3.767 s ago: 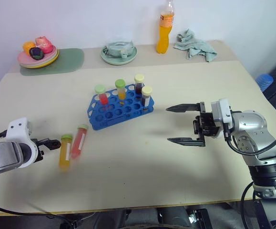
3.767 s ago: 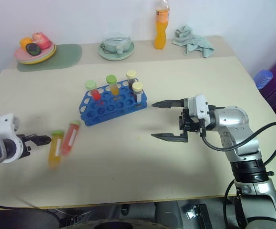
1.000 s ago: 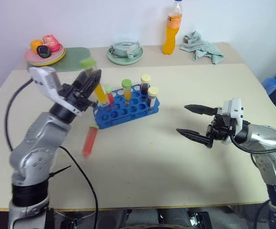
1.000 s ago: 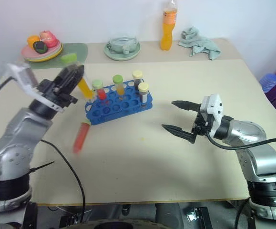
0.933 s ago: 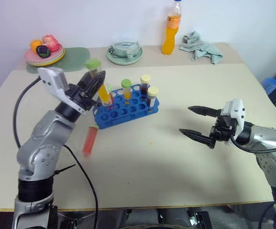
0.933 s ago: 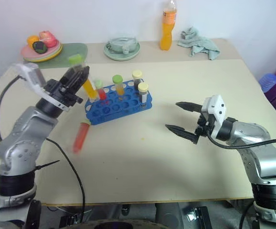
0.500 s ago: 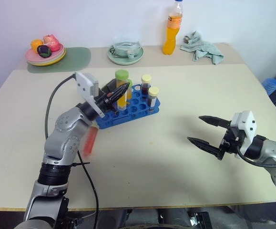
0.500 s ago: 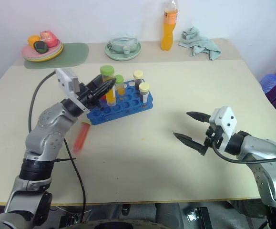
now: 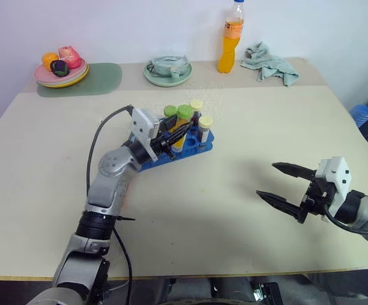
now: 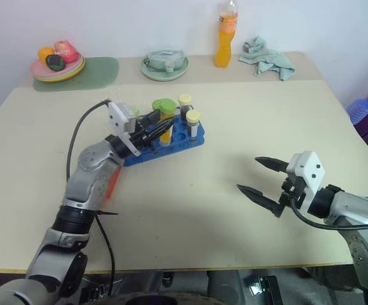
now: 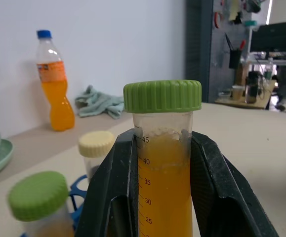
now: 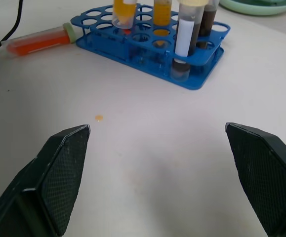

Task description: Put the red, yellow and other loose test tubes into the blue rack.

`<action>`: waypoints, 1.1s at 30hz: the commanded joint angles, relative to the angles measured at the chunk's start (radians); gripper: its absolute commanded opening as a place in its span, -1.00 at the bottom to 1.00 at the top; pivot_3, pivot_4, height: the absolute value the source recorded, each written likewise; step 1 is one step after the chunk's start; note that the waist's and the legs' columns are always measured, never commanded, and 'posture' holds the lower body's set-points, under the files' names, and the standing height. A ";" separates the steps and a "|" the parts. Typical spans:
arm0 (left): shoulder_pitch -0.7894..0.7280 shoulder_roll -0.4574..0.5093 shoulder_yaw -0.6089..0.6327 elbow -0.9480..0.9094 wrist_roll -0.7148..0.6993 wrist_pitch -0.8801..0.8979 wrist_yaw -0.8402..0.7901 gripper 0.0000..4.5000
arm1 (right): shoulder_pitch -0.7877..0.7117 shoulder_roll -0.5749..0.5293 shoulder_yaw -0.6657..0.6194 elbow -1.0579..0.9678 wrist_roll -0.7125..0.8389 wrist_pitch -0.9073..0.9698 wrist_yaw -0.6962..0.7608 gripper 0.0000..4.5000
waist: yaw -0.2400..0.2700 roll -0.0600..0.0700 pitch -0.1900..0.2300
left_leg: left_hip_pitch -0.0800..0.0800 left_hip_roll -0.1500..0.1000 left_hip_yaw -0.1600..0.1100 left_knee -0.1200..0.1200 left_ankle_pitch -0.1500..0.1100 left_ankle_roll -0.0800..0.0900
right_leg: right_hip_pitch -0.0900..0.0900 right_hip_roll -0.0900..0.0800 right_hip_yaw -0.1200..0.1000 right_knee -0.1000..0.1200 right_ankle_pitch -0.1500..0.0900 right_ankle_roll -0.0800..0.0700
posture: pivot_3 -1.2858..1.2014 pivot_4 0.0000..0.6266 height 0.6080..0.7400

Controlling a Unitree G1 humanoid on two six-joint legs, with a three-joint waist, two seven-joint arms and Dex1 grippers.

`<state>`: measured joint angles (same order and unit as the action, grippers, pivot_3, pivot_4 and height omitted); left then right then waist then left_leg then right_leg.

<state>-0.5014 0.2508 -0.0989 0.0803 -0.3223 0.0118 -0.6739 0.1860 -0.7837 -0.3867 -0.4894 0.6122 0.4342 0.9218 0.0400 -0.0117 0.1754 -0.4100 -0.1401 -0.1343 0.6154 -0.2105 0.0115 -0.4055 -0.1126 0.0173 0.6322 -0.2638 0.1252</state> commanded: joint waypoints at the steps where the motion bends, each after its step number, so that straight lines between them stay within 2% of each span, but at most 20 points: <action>1: -0.021 -0.008 -0.001 0.021 0.057 -0.060 0.017 -0.64 | 0.010 -0.013 -0.044 -0.044 0.021 -0.011 0.009 1.00 | -0.001 0.000 0.000 | 0.000 0.000 0.000 0.000 0.000 0.000 | 0.000 0.000 0.000 0.000 0.000 0.000 | 0.03 -0.52 1.00; 10: -0.032 -0.050 0.001 0.112 0.109 -0.147 0.028 -0.64 | -0.001 -0.039 -0.061 -0.074 0.040 0.043 -0.011 1.00 | 0.001 0.000 0.000 | 0.000 0.000 0.000 0.001 0.000 0.000 | 0.000 0.000 -0.001 0.000 0.001 0.001 | 0.03 -0.52 1.00; 21: -0.079 -0.050 0.016 0.284 0.170 -0.250 0.059 -0.64 | -0.002 -0.048 -0.086 -0.140 0.079 0.118 -0.063 1.00 | 0.000 0.000 0.000 | 0.000 0.000 0.000 0.002 0.000 0.000 | 0.001 0.000 -0.001 0.000 0.001 0.002 | 0.03 -0.52 1.00; 33: -0.048 -0.118 0.022 0.256 0.042 -0.196 -0.066 -0.64 | -0.004 -0.052 -0.096 -0.156 0.096 0.138 -0.080 1.00 | 0.001 0.000 0.000 | 0.000 -0.001 0.000 0.003 -0.001 0.002 | 0.002 0.000 -0.002 -0.001 0.003 0.005 | 0.03 -0.52 1.00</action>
<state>-0.5590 0.1435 -0.0646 0.3742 -0.2565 -0.1968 -0.7108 0.1817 -0.8255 -0.4430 -0.6066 0.6923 0.5826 0.8407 0.0413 -0.0119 0.1750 -0.4100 -0.1409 -0.1343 0.6181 -0.2118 0.0141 -0.4038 -0.1129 0.0158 0.6315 -0.2611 0.1302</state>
